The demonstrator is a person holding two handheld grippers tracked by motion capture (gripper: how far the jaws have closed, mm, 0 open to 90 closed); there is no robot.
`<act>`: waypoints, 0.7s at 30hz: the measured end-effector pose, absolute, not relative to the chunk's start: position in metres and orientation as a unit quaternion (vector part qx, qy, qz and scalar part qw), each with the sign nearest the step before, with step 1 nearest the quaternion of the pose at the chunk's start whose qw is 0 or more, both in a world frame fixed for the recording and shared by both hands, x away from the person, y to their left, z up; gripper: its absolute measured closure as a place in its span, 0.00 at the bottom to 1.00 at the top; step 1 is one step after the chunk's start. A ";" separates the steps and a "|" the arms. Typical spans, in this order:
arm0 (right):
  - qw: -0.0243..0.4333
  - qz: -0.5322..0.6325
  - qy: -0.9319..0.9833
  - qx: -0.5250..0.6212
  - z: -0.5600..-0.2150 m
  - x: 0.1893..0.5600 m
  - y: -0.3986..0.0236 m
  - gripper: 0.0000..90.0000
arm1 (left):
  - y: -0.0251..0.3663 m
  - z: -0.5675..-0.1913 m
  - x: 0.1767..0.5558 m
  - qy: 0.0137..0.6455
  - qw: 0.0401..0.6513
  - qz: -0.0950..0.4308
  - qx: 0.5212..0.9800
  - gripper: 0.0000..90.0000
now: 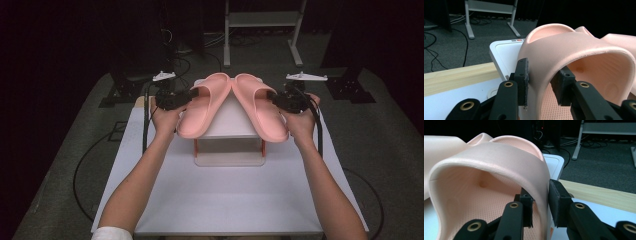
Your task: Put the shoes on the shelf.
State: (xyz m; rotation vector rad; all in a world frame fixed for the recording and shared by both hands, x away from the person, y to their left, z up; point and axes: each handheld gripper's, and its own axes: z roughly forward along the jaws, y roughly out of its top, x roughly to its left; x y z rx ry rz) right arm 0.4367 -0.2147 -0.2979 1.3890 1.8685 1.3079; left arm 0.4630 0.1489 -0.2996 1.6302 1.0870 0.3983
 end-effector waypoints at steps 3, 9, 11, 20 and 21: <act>0.234 0.473 0.680 0.509 -0.297 0.438 -0.213 0.81 | 0.148 -0.299 0.463 0.460 0.540 0.164 0.686 0.74; 0.229 0.473 0.677 0.514 -0.296 0.439 -0.212 0.80 | 0.147 -0.300 0.465 0.464 0.542 0.162 0.682 0.73; 0.229 0.474 0.676 0.517 -0.296 0.439 -0.212 0.79 | 0.146 -0.300 0.465 0.464 0.542 0.162 0.681 0.72; 0.225 0.471 0.675 0.522 -0.295 0.442 -0.207 0.76 | 0.142 -0.301 0.467 0.469 0.546 0.155 0.676 0.69; 0.223 0.471 0.675 0.522 -0.295 0.442 -0.207 0.76 | 0.141 -0.301 0.467 0.469 0.546 0.155 0.676 0.69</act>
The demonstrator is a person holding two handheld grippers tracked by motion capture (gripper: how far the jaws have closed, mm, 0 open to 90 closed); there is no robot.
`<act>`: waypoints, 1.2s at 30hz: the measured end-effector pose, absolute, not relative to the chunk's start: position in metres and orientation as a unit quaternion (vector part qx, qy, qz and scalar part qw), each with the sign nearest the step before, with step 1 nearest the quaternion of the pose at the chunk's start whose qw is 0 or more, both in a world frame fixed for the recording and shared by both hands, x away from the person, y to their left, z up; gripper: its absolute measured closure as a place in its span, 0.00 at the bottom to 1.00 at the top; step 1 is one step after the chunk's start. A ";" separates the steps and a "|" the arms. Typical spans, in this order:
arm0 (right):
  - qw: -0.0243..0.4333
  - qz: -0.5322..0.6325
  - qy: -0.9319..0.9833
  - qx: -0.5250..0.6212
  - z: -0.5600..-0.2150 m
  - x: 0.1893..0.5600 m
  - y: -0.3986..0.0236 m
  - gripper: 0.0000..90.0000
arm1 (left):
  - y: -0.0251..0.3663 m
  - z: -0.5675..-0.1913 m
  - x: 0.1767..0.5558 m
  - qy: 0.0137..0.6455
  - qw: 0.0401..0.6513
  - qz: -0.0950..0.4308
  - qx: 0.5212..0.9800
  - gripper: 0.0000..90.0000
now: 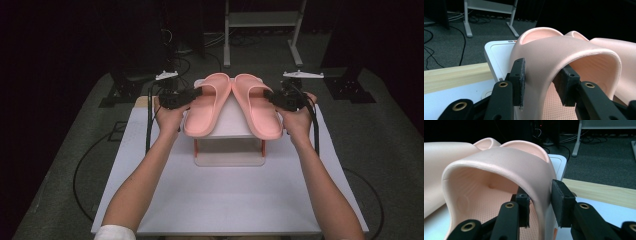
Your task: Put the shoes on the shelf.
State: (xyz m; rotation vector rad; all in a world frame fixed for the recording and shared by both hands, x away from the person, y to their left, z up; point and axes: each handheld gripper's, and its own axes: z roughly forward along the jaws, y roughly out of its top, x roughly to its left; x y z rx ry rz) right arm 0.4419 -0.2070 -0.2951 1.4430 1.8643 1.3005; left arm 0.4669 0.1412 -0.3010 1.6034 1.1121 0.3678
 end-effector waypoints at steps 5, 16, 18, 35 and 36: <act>0.223 0.470 0.675 0.524 -0.295 0.443 -0.204 0.74 | 0.138 -0.301 0.467 0.470 0.546 0.156 0.676 0.68; 0.230 0.474 0.662 0.533 -0.297 0.444 -0.198 0.72 | 0.133 -0.303 0.468 0.465 0.543 0.157 0.681 0.67; 0.230 0.474 0.660 0.535 -0.297 0.444 -0.196 0.72 | 0.133 -0.303 0.468 0.465 0.543 0.158 0.682 0.67; 0.239 0.476 0.650 0.542 -0.298 0.449 -0.188 0.68 | 0.131 -0.303 0.468 0.461 0.544 0.162 0.682 0.67; 0.241 0.474 0.651 0.542 -0.298 0.450 -0.187 0.68 | 0.131 -0.303 0.469 0.461 0.545 0.162 0.682 0.67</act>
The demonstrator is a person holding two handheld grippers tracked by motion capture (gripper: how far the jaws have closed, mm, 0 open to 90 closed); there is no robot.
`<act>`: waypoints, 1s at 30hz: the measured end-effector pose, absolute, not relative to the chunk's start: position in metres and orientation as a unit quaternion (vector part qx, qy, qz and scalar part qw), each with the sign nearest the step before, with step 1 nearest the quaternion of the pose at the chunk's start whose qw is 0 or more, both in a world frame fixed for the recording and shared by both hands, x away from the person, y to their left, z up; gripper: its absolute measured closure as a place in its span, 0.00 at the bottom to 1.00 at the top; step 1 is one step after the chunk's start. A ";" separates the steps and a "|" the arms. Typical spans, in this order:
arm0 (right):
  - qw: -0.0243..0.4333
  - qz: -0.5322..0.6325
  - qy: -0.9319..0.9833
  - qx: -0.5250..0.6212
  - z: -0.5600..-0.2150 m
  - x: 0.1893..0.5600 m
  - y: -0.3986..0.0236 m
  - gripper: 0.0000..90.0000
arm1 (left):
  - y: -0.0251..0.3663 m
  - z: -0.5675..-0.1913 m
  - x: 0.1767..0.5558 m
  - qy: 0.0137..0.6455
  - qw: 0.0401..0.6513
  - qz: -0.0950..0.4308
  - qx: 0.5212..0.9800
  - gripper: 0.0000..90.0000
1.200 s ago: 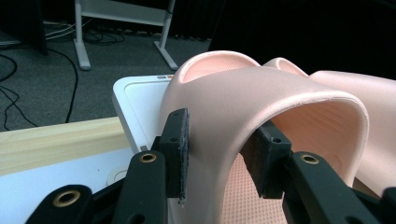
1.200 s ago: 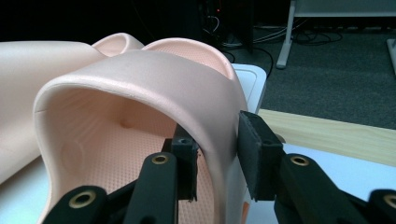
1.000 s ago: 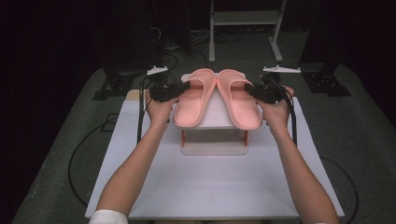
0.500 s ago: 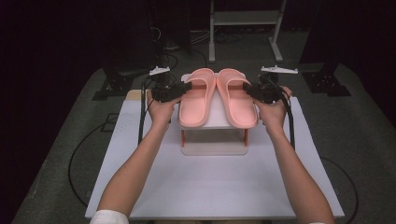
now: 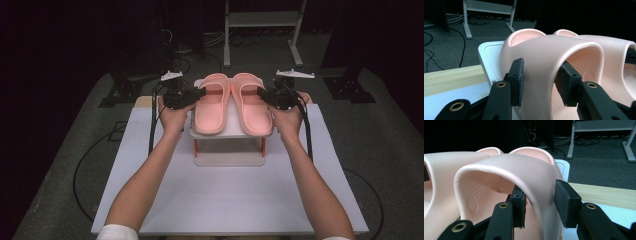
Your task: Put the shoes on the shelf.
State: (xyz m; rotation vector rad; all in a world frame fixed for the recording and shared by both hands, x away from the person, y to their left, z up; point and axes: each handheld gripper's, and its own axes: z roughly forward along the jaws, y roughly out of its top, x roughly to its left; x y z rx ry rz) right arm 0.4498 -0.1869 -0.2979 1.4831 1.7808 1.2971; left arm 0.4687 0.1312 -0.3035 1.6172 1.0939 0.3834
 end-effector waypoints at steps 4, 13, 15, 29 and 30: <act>0.240 0.473 0.652 0.542 -0.298 0.451 -0.186 0.68 | 0.131 -0.304 0.469 0.460 0.545 0.162 0.683 0.67; 0.237 0.470 0.656 0.540 -0.297 0.454 -0.177 0.66 | 0.130 -0.304 0.469 0.458 0.545 0.164 0.683 0.66; 0.237 0.470 0.658 0.539 -0.297 0.454 -0.176 0.66 | 0.130 -0.304 0.469 0.457 0.546 0.163 0.683 0.66; 0.228 0.474 0.662 0.534 -0.297 0.453 -0.177 0.63 | 0.128 -0.304 0.468 0.451 0.548 0.168 0.684 0.64; 0.226 0.476 0.662 0.533 -0.297 0.453 -0.177 0.63 | 0.129 -0.304 0.468 0.451 0.548 0.165 0.685 0.63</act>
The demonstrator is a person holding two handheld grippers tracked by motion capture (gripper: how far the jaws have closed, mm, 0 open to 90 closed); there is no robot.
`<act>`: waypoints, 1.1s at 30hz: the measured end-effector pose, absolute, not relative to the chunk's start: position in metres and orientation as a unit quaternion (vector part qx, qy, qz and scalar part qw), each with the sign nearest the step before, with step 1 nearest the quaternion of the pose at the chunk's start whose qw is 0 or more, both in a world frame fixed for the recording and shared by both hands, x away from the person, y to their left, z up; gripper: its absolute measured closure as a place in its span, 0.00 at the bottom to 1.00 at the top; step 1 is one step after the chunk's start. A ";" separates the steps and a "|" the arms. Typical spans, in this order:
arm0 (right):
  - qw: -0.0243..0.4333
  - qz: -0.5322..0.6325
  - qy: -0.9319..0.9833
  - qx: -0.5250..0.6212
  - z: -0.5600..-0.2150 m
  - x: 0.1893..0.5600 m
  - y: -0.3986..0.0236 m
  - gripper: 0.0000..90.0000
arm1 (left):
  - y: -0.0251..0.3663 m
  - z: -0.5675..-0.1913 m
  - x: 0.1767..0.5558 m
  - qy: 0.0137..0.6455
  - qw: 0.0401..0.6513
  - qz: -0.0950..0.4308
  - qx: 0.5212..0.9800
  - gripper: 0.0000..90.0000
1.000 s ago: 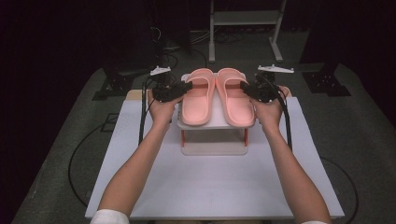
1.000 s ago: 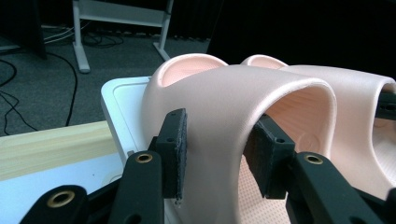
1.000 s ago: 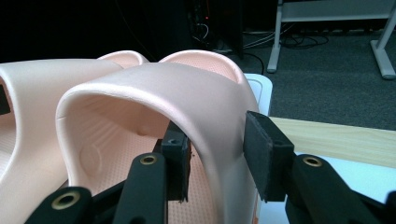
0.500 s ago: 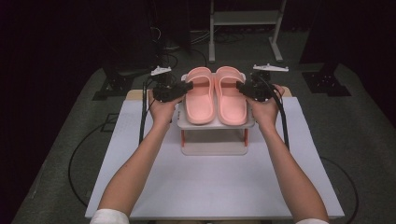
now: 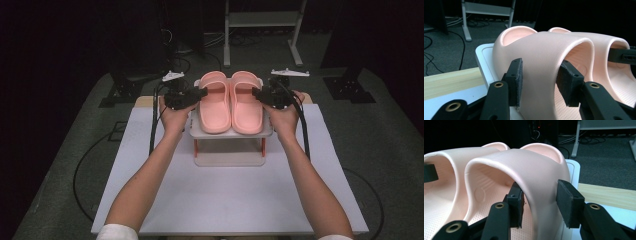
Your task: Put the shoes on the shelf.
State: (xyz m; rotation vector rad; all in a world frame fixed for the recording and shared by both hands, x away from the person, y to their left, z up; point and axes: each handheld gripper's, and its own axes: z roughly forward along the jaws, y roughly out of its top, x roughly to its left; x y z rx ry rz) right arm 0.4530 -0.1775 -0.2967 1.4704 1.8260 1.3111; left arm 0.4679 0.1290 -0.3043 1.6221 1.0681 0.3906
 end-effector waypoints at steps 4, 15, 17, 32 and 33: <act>0.220 0.484 0.663 0.527 -0.296 0.448 -0.182 0.59 | 0.130 -0.305 0.466 0.450 0.553 0.162 0.683 0.61; 0.214 0.497 0.668 0.510 -0.296 0.436 -0.190 0.56 | 0.134 -0.300 0.455 0.440 0.559 0.167 0.683 0.56; 0.213 0.500 0.669 0.507 -0.296 0.433 -0.192 0.56 | 0.135 -0.300 0.453 0.438 0.561 0.166 0.682 0.56; 0.205 0.513 0.671 0.494 -0.298 0.419 -0.204 0.54 | 0.144 -0.303 0.437 0.430 0.575 0.161 0.678 0.54; 0.203 0.515 0.670 0.494 -0.299 0.418 -0.205 0.53 | 0.145 -0.303 0.435 0.428 0.572 0.162 0.680 0.54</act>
